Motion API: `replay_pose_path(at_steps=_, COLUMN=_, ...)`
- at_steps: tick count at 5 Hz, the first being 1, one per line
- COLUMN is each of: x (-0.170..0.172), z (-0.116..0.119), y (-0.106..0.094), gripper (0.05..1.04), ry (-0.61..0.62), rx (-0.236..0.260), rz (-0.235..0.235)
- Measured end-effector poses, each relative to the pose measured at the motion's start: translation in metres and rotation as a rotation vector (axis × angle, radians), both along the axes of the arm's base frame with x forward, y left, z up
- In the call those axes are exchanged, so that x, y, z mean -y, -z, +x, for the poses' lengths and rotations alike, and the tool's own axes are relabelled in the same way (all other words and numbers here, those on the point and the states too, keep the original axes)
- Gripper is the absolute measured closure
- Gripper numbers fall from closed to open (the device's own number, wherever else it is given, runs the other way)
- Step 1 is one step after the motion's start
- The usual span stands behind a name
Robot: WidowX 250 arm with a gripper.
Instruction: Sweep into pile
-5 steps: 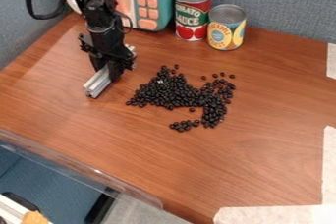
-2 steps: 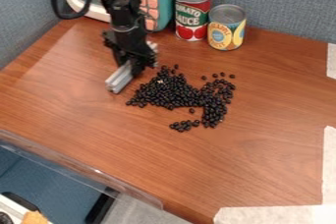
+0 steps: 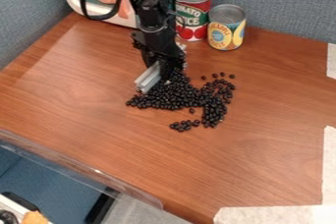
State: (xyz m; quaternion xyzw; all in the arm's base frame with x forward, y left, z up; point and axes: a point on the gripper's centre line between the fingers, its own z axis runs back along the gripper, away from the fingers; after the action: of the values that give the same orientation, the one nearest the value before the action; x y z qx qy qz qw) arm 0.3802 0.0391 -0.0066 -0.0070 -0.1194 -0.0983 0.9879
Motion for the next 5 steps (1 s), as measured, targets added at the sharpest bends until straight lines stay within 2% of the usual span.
replay_pose_path(at_steps=2, x=0.03, z=-0.005, y=0.0, gripper=0.711, ry=0.088, rx=-0.005, rz=-0.027)
replay_pose_path(at_steps=3, x=0.035, z=-0.011, y=0.0, gripper=0.711, ry=0.123, rx=-0.012, rz=-0.026)
replay_pose_path(at_steps=5, x=0.035, z=-0.011, y=-0.003, gripper=0.711, ry=0.1, rx=-0.002, rz=-0.019)
